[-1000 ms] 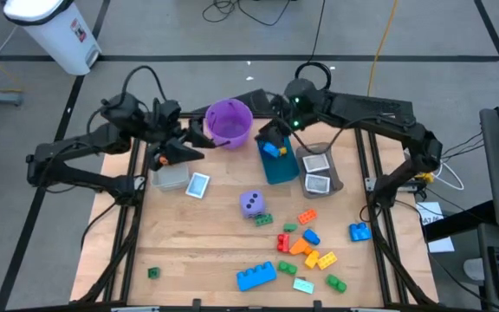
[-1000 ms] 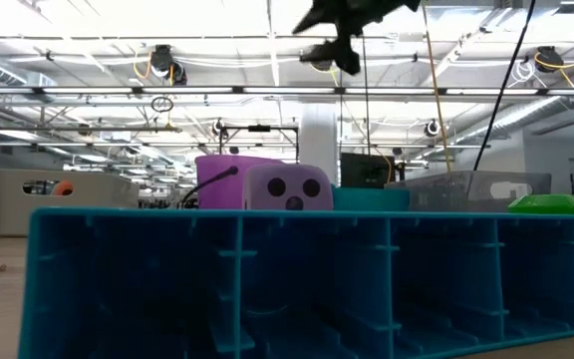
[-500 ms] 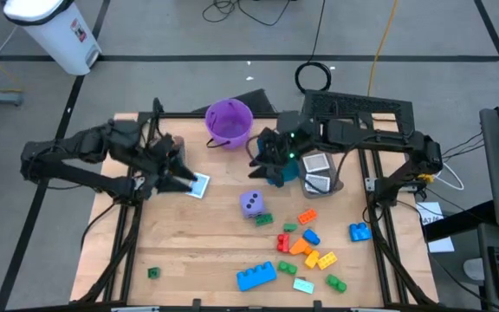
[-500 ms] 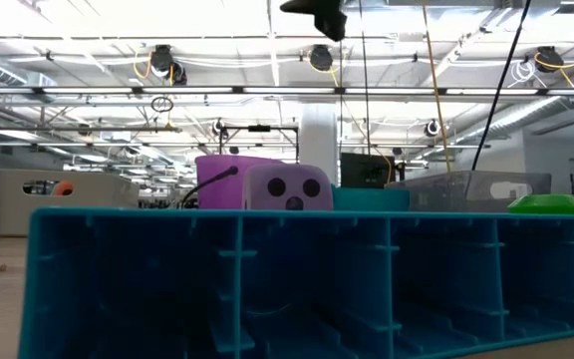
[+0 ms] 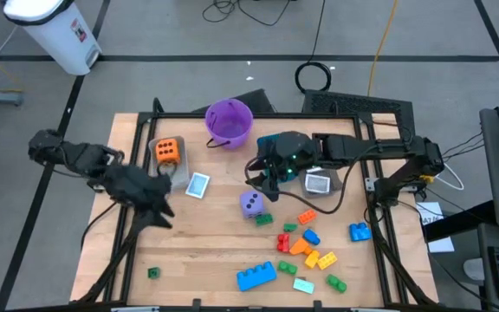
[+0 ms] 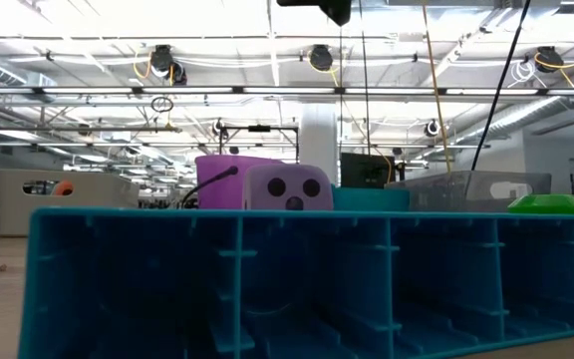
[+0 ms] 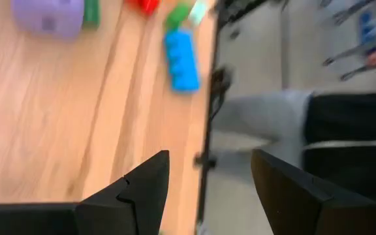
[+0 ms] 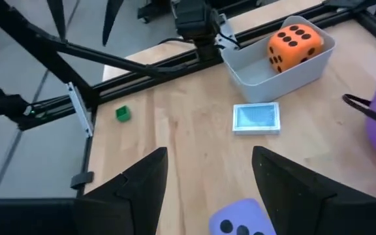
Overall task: Pick & Place Toys
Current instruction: Put the green game piece into the blue bin
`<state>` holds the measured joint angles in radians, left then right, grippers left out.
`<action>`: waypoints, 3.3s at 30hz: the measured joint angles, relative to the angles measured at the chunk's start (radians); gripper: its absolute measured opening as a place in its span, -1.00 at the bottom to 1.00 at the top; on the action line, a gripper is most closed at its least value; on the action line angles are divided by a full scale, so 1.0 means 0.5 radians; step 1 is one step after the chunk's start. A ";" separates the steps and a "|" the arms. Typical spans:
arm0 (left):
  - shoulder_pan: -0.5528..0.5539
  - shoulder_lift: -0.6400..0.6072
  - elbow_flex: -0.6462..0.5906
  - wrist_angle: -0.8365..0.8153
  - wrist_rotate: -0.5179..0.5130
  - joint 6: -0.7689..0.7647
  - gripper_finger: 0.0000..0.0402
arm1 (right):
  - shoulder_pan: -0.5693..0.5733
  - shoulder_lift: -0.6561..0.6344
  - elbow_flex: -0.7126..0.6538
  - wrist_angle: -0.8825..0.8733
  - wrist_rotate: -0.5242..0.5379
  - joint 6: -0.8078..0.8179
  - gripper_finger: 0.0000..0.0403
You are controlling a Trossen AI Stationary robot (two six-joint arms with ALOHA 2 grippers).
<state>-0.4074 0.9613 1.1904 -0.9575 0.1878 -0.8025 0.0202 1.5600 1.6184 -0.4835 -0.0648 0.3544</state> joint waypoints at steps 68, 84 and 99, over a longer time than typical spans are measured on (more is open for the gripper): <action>-1.451 1.220 -0.452 0.193 -0.312 -0.944 0.43 | 1.150 0.000 -0.893 1.527 1.229 0.942 0.07; -1.451 1.220 -0.491 0.318 -0.427 -0.916 0.71 | 1.148 0.000 -0.892 1.474 1.229 0.942 0.07; -1.451 1.220 -0.491 0.306 -0.484 -0.927 0.56 | 1.148 0.000 -0.892 1.466 1.229 0.888 0.07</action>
<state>-1.1328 1.5711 0.9451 -0.8043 -0.0544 -1.2662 0.5941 1.5600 1.1725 0.2493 0.5499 0.7987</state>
